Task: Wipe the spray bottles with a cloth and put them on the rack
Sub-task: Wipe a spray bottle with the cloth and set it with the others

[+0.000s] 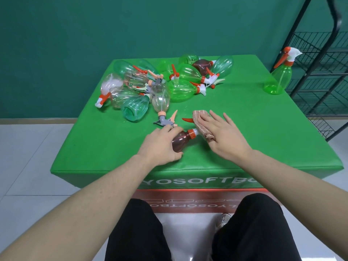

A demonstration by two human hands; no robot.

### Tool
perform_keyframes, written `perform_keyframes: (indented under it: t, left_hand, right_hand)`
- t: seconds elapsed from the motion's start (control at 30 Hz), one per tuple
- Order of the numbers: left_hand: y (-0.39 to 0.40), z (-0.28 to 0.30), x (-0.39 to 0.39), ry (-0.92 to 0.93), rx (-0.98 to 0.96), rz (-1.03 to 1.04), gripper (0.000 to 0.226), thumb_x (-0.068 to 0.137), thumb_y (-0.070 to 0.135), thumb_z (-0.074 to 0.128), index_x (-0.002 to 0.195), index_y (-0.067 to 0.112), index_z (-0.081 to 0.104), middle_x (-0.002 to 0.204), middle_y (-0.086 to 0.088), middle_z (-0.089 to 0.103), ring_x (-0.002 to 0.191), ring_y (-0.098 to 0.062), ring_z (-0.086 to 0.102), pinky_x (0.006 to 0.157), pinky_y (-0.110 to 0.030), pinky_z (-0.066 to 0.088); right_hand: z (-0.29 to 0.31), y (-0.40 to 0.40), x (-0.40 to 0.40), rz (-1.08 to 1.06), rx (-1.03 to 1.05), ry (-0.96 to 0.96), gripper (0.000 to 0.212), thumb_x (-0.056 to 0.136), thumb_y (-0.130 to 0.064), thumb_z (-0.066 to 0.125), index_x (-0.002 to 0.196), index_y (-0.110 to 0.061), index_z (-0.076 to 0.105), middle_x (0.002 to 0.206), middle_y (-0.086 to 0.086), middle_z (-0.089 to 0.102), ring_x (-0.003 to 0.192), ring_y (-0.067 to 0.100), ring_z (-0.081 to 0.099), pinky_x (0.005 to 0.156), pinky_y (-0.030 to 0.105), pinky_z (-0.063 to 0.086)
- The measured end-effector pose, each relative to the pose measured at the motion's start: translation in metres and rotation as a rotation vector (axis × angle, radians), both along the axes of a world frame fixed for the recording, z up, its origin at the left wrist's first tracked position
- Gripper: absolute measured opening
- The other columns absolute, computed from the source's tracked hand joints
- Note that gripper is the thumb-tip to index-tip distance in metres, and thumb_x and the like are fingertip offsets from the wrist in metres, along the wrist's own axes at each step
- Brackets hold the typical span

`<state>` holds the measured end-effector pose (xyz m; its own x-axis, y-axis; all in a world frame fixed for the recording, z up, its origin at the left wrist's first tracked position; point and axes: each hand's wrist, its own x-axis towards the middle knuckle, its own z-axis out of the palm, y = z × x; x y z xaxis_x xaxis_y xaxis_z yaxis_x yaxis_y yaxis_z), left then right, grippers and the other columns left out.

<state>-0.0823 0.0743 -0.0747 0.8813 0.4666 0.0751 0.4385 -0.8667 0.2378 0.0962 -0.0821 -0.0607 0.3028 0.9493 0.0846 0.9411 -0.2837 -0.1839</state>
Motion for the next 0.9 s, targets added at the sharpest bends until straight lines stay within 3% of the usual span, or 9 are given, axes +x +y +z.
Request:
perform_keyframes:
  t: [0.17,0.27,0.47,0.57,0.7,0.9]
  left_hand:
    - [0.003,-0.002,0.004,-0.020,-0.015,-0.010,0.079,0.076,0.053,0.079,0.145,0.034,0.046,0.134,0.006,0.056,0.113,-0.024,0.059,0.093,-0.038,0.053]
    - [0.005,-0.002,0.004,-0.034,-0.017,-0.009,0.079,0.076,0.054,0.079,0.145,0.033,0.047,0.136,0.006,0.057,0.116,-0.024,0.059,0.096,-0.039,0.052]
    - [0.005,-0.007,0.003,-0.065,-0.012,0.001,0.078,0.078,0.056,0.077,0.146,0.034,0.046,0.137,0.007,0.056,0.117,-0.024,0.059,0.097,-0.039,0.051]
    - [0.008,-0.007,0.002,-0.099,-0.039,0.027,0.077,0.078,0.056,0.077,0.146,0.035,0.047,0.140,0.009,0.056,0.119,-0.021,0.059,0.098,-0.037,0.050]
    - [0.006,-0.010,0.001,-0.097,-0.022,0.013,0.075,0.079,0.058,0.075,0.145,0.036,0.046,0.139,0.009,0.055,0.118,-0.021,0.059,0.097,-0.038,0.051]
    - [0.005,-0.013,0.002,-0.095,0.024,0.005,0.075,0.082,0.060,0.072,0.147,0.035,0.045,0.138,0.009,0.055,0.119,-0.021,0.058,0.098,-0.038,0.050]
  right_hand:
    - [-0.010,-0.013,-0.009,0.072,-0.028,-0.062,0.083,0.079,-0.040,0.017,0.160,-0.023,0.026,0.165,-0.007,0.016,0.156,0.016,0.011,0.126,0.042,-0.004]
    - [-0.017,-0.019,-0.018,0.134,-0.053,-0.110,0.083,0.079,-0.038,0.021,0.160,-0.021,0.025,0.166,-0.005,0.013,0.155,0.015,0.006,0.127,0.043,-0.003]
    - [-0.014,-0.019,-0.006,0.168,-0.167,-0.281,0.081,0.080,-0.039,0.025,0.160,-0.023,0.029,0.166,-0.003,0.020,0.154,0.019,0.017,0.125,0.057,0.009]
    - [-0.005,-0.009,-0.004,0.135,-0.191,-0.262,0.082,0.081,-0.045,0.011,0.162,-0.029,0.015,0.167,-0.009,0.006,0.156,0.016,0.005,0.124,0.055,-0.004]
    - [0.003,0.008,0.001,0.044,-0.161,-0.211,0.081,0.084,-0.051,-0.005,0.162,-0.032,0.006,0.167,-0.011,0.003,0.156,0.012,0.001,0.125,0.054,-0.006]
    - [0.003,0.035,0.010,0.048,-0.180,-0.080,0.070,0.093,-0.053,0.000,0.161,-0.039,0.005,0.168,-0.014,0.002,0.156,0.012,-0.005,0.124,0.056,-0.009]
